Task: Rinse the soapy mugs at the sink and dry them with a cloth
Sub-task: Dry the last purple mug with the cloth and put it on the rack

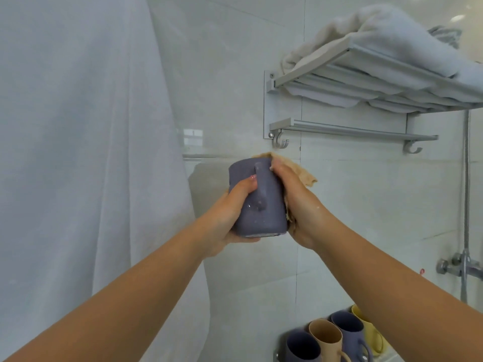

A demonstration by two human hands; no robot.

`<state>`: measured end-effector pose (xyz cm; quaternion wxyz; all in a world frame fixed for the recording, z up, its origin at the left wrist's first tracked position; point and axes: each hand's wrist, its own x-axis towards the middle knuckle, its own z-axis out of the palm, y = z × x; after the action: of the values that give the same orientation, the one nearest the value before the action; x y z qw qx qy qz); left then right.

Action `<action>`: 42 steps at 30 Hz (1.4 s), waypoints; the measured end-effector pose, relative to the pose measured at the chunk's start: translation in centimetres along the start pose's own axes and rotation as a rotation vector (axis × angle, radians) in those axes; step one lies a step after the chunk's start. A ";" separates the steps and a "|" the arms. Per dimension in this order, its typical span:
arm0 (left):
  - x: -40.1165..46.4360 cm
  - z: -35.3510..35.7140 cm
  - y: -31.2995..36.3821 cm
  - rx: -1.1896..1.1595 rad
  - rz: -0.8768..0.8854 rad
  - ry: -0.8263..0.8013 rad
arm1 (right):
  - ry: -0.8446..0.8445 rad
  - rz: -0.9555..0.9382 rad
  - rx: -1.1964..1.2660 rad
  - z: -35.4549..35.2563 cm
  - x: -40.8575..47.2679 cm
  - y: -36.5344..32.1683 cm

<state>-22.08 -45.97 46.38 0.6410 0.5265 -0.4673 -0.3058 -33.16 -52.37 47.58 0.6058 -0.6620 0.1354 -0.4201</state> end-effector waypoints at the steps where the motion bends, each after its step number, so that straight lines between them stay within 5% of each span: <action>1: 0.2 0.1 -0.3 0.068 0.001 0.029 | -0.016 0.014 -0.029 -0.2 -0.1 0.4; 5: 0.5 0.9 -1.0 0.194 0.095 0.210 | 0.065 -0.015 0.022 -1.1 0.0 1.0; 10: -0.8 1.8 1.2 -0.116 -0.080 0.060 | 0.308 -0.292 -0.299 -2.0 1.0 1.1; 13: -0.9 3.0 1.2 -0.041 0.000 0.045 | 0.273 -0.417 -0.417 -1.7 0.9 1.9; 17: -0.7 3.3 1.2 -0.006 0.128 0.255 | 0.215 -0.442 -0.386 -0.6 0.1 2.9; 23: -0.9 3.1 1.1 -0.023 0.181 0.260 | 0.215 -0.537 -1.007 0.6 -2.3 3.2; 28: -1.1 3.0 1.6 -0.041 0.127 0.294 | 0.183 -0.436 -0.598 0.7 -1.4 0.3; 32: -1.3 2.8 1.6 -0.118 0.106 0.338 | 0.165 -0.167 -0.343 -0.1 -1.6 -2.0; 36: -0.9 2.6 1.3 -0.122 0.124 0.391 | 0.136 -0.060 -0.298 0.3 -2.2 -1.5; 39: -0.7 2.5 1.3 -0.137 0.111 0.387 | 0.194 -0.317 -0.529 1.9 -2.3 0.8; 42: -0.6 2.4 1.5 -0.110 0.118 0.385 | 0.187 -0.356 -0.740 2.2 -2.0 1.0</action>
<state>-24.65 -45.98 47.65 0.7630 0.5111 -0.3490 -0.1865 -32.47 -49.73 46.08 0.2305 -0.8070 0.2151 -0.4994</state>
